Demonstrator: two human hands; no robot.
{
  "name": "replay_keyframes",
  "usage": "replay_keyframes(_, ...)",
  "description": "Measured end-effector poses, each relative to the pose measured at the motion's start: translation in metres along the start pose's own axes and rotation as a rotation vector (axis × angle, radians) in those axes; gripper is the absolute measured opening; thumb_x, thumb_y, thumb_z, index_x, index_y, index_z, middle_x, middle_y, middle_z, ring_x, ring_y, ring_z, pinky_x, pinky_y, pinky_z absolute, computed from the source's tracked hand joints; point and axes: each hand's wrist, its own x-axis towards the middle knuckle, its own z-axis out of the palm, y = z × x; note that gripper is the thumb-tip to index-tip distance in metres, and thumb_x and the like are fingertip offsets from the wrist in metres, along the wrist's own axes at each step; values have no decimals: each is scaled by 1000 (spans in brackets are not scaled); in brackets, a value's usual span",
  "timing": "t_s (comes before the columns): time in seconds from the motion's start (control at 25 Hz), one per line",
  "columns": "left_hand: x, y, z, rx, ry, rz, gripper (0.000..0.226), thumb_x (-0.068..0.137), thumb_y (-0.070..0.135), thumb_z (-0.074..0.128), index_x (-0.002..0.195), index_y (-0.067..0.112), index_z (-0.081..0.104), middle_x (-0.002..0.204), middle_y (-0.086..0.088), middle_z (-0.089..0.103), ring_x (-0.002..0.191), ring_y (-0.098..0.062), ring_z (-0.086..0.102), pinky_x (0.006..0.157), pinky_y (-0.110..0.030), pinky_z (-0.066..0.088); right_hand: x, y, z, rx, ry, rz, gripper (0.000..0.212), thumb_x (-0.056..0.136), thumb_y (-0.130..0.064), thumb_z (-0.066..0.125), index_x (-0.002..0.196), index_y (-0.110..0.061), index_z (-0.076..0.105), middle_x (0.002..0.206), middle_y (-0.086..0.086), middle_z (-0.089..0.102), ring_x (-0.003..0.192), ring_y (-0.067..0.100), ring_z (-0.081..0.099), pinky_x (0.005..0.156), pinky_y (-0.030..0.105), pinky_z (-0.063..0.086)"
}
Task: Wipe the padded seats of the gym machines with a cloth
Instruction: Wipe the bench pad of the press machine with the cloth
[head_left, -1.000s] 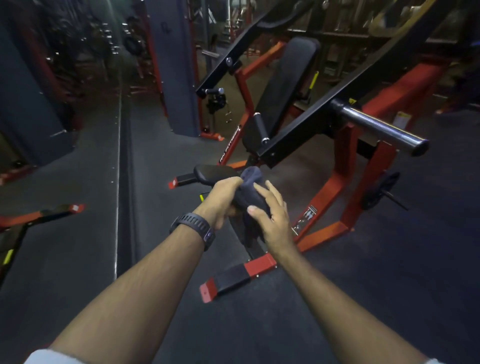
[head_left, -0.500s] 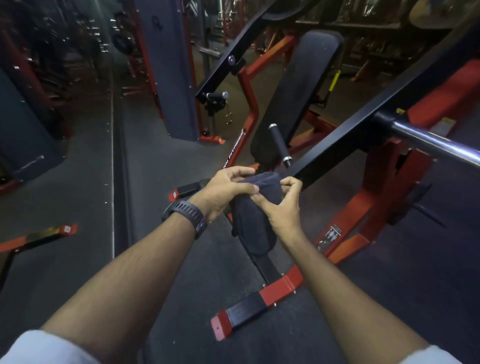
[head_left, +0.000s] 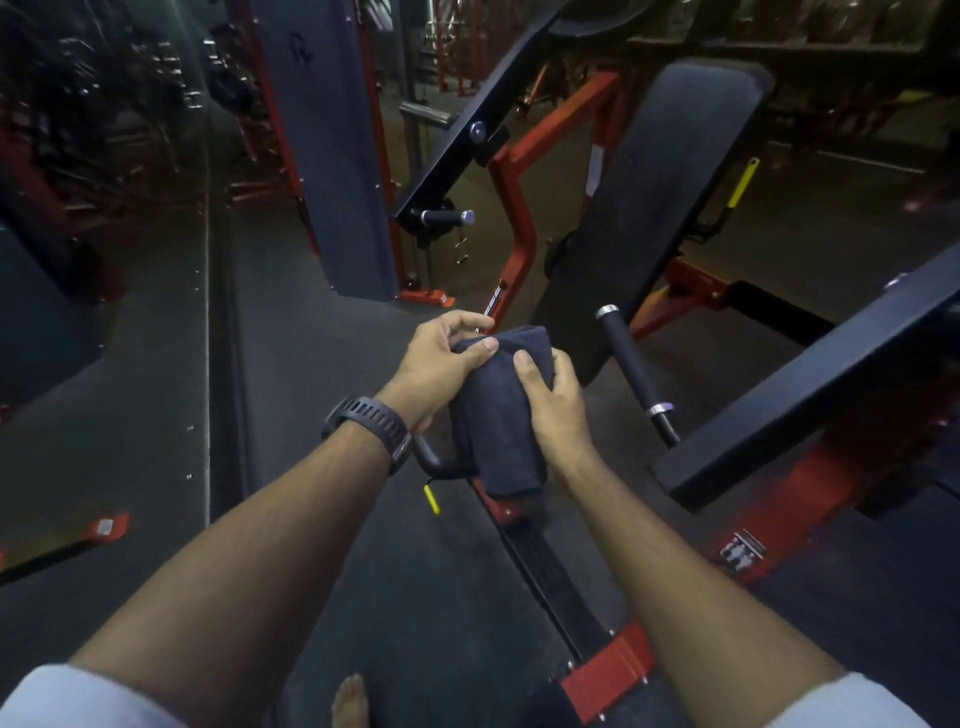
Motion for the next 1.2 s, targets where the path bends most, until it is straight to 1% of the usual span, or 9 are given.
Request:
replay_keyframes(0.12, 93, -28, -37, 14, -30, 51, 17, 95, 4, 68, 106, 17, 66, 99, -6, 72, 93, -15, 68, 90, -33, 56, 69, 23, 50, -31, 47, -30, 30, 95, -30, 69, 118, -14, 59, 108, -6, 68, 93, -1, 65, 79, 19, 50)
replay_keyframes(0.28, 216, -63, -94, 127, -104, 99, 13, 95, 13, 70, 107, 17, 70, 112, -8, 73, 111, -20, 68, 100, -43, 55, 165, 47, 124, -98, 165, -47, 39, 91, -30, 74, 126, -19, 59, 117, -7, 69, 106, 4, 66, 89, 24, 53)
replay_keyframes(0.52, 380, -66, -146, 216, -254, 217, 17, 93, 17, 72, 109, 19, 69, 102, 1, 75, 101, -11, 70, 95, -39, 56, 293, 45, 202, -97, 353, -73, 36, 92, -31, 73, 124, -22, 60, 115, -8, 69, 106, 6, 66, 90, 30, 55)
replay_keyframes(0.64, 442, -63, -139, 250, -327, 287, 17, 92, 20, 73, 108, 23, 68, 101, 3, 75, 101, -10, 69, 95, -33, 55, 348, 46, 207, -124, 452, -103, 35, 93, -33, 71, 125, -23, 59, 117, -8, 68, 107, 6, 65, 91, 32, 55)
replay_keyframes(0.76, 506, -62, -119, 268, -430, 360, 16, 94, 16, 72, 108, 22, 66, 96, 6, 71, 97, -9, 68, 85, -15, 51, 403, 54, 202, -112, 564, -129, 35, 95, -35, 69, 126, -24, 58, 120, -7, 67, 110, 8, 65, 95, 41, 55)
replay_keyframes(0.88, 565, -64, -90, 316, -479, 462, 17, 94, 18, 71, 110, 20, 68, 95, 8, 70, 96, -6, 66, 81, -7, 45, 458, 64, 190, -116, 660, -150, 35, 95, -37, 68, 127, -25, 58, 119, -9, 67, 110, 7, 65, 96, 43, 55)
replay_keyframes(0.96, 609, -65, -67, 324, -517, 480, 18, 95, 18, 70, 112, 18, 69, 98, 7, 70, 98, -7, 66, 81, -8, 45, 500, 66, 176, -130, 706, -147, 35, 95, -36, 68, 126, -25, 59, 118, -9, 67, 109, 6, 65, 95, 42, 55)
replay_keyframes(1.08, 664, -54, -30, 388, -598, 571, 18, 95, 20, 69, 113, 19, 70, 103, 4, 71, 102, -12, 66, 90, -21, 49, 553, 60, 151, -152, 807, -166, 33, 95, -37, 67, 125, -25, 59, 117, -9, 67, 109, 7, 64, 96, 43, 55)
replay_keyframes(1.2, 713, -35, 11, 375, -634, 618, 18, 94, 22, 70, 112, 21, 69, 103, 5, 71, 99, -10, 65, 89, -22, 48, 597, 45, 127, -151, 903, -159, 30, 97, -39, 62, 124, -26, 59, 114, -11, 66, 107, 7, 64, 96, 43, 54)
